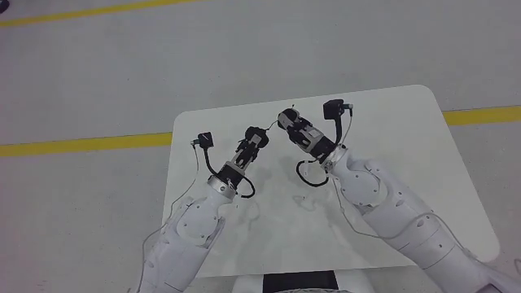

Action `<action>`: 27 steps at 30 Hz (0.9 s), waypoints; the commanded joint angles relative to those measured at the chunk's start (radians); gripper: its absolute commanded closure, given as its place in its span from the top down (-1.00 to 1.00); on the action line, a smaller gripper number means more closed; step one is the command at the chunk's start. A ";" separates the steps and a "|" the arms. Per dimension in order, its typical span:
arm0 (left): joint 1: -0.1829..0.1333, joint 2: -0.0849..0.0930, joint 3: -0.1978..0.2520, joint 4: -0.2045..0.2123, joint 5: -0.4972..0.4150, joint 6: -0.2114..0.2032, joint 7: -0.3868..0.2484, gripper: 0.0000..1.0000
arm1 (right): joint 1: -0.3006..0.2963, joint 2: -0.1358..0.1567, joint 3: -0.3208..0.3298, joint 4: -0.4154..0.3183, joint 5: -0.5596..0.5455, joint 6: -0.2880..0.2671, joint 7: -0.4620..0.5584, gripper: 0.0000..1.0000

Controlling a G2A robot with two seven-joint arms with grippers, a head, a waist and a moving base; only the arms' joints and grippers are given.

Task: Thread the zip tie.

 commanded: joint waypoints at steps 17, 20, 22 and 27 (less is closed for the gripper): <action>0.004 0.001 -0.003 -0.015 -0.012 0.000 0.001 -1.00 | -0.014 -0.020 0.016 0.005 0.042 -0.009 0.035 -1.00; 0.003 0.001 -0.003 -0.017 -0.015 0.000 -0.002 -1.00 | -0.014 -0.023 0.018 0.009 0.059 -0.016 0.045 -1.00; 0.002 0.002 -0.003 -0.017 -0.018 0.000 -0.004 -1.00 | -0.014 -0.025 0.019 0.012 0.066 -0.020 0.050 -1.00; 0.002 0.002 -0.004 -0.018 -0.025 0.000 -0.007 -1.00 | -0.012 -0.030 0.022 0.019 0.077 -0.028 0.064 -1.00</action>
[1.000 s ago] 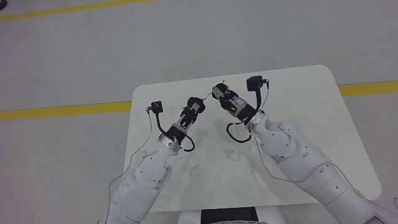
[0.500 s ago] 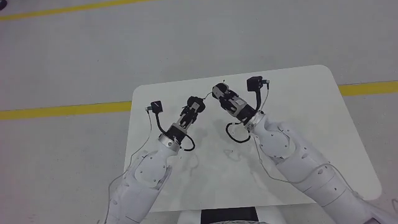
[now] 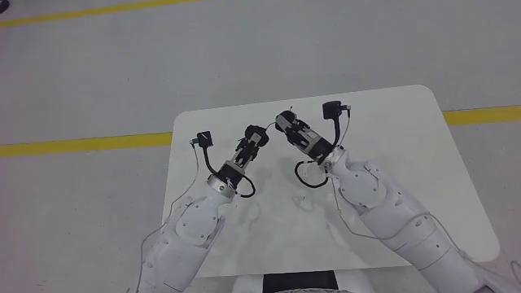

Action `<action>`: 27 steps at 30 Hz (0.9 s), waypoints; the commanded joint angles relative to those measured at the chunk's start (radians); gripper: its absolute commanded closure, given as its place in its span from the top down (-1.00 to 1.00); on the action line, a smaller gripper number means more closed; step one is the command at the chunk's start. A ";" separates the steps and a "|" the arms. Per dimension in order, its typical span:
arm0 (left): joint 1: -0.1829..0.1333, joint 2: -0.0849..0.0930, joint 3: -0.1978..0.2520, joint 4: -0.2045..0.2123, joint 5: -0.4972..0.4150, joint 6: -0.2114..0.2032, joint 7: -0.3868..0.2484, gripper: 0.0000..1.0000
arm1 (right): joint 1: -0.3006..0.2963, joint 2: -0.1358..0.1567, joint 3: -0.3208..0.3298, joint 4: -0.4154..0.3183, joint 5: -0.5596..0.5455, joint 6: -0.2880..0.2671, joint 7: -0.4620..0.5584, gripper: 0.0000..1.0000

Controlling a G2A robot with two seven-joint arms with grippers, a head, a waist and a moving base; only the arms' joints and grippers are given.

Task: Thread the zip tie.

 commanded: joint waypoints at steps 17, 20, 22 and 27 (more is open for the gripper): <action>0.001 0.000 -0.005 0.005 -0.005 0.000 0.002 -1.00 | -0.012 -0.007 0.030 -0.015 -0.040 -0.006 -0.016 -1.00; 0.002 0.000 -0.005 0.006 -0.004 0.000 0.002 -1.00 | -0.018 -0.007 0.034 -0.022 -0.054 -0.006 -0.020 -1.00; 0.002 0.000 -0.005 0.006 -0.005 0.000 0.002 -1.00 | -0.021 -0.007 0.036 -0.025 -0.057 -0.006 -0.021 -1.00; 0.004 0.000 -0.005 0.006 -0.005 0.000 0.002 -1.00 | -0.026 -0.007 0.040 -0.031 -0.062 -0.006 -0.027 -1.00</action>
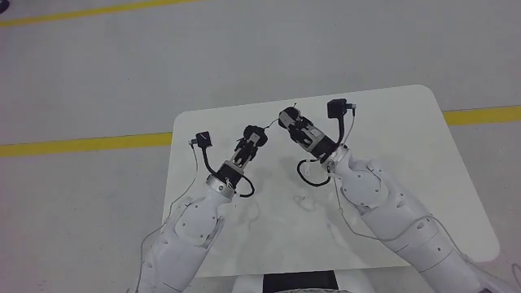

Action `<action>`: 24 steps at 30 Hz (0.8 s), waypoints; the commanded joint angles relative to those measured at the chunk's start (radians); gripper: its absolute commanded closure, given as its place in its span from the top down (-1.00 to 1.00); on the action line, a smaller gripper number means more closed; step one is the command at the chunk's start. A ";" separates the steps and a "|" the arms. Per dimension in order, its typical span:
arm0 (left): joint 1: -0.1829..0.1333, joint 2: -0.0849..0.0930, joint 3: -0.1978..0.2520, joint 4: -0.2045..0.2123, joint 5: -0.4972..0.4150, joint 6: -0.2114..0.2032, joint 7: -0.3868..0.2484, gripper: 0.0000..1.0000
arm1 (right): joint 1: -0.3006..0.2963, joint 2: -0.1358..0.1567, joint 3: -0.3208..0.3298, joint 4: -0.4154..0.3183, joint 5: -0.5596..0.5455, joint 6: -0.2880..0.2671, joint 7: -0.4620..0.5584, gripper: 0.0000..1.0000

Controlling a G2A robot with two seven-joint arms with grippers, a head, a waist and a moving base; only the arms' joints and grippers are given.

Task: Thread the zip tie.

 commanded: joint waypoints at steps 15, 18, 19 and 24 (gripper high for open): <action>0.002 0.000 0.007 -0.002 0.041 0.000 0.021 -1.00 | -0.003 -0.010 0.006 0.013 0.086 0.032 0.055 -1.00; 0.002 0.000 0.010 -0.001 0.020 0.000 0.018 -1.00 | -0.003 -0.012 0.010 0.010 0.096 0.031 0.065 -1.00; 0.001 0.000 0.009 -0.002 0.012 0.000 0.015 -1.00 | -0.003 -0.012 0.010 0.010 0.095 0.025 0.066 -1.00; 0.002 0.000 0.000 -0.008 -0.049 0.000 -0.011 -1.00 | 0.000 -0.012 -0.005 -0.003 0.045 0.000 0.061 -1.00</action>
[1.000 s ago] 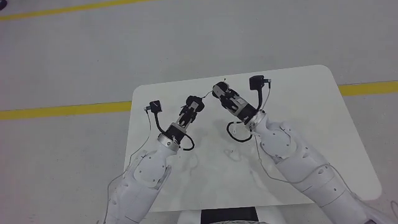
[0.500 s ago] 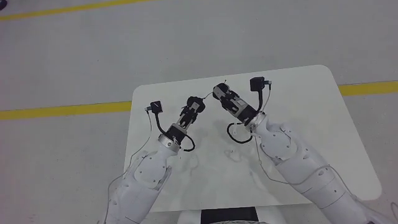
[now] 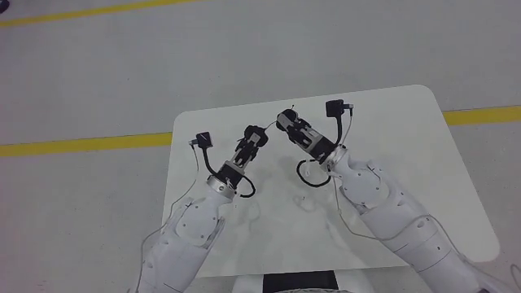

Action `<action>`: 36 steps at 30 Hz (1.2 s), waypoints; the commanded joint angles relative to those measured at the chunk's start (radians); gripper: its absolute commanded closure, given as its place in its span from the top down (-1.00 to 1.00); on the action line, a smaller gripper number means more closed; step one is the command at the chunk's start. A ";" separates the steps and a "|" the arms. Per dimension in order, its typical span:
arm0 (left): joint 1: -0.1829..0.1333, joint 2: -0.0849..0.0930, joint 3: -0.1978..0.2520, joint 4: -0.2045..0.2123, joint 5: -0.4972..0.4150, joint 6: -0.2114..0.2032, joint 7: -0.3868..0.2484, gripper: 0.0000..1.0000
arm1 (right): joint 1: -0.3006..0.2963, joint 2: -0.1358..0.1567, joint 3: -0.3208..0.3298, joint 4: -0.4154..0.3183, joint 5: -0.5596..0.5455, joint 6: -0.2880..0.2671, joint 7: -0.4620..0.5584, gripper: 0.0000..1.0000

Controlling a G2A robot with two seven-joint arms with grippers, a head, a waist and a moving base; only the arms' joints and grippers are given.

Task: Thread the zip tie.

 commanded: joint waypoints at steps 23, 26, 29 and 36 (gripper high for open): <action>0.023 -0.013 -0.057 -0.013 -0.104 0.000 -0.091 -1.00 | 0.026 0.047 -0.035 -0.025 -0.039 0.001 -0.075 -1.00; 0.025 -0.015 -0.060 -0.012 -0.097 0.000 -0.092 -1.00 | 0.024 0.061 -0.030 -0.045 -0.041 0.001 -0.068 -1.00; 0.026 -0.015 -0.063 -0.011 -0.089 0.000 -0.096 -1.00 | 0.027 0.077 -0.025 -0.061 -0.071 0.001 -0.051 -1.00; 0.026 -0.015 -0.063 -0.011 -0.089 0.000 -0.096 -1.00 | 0.027 0.077 -0.025 -0.061 -0.071 0.001 -0.051 -1.00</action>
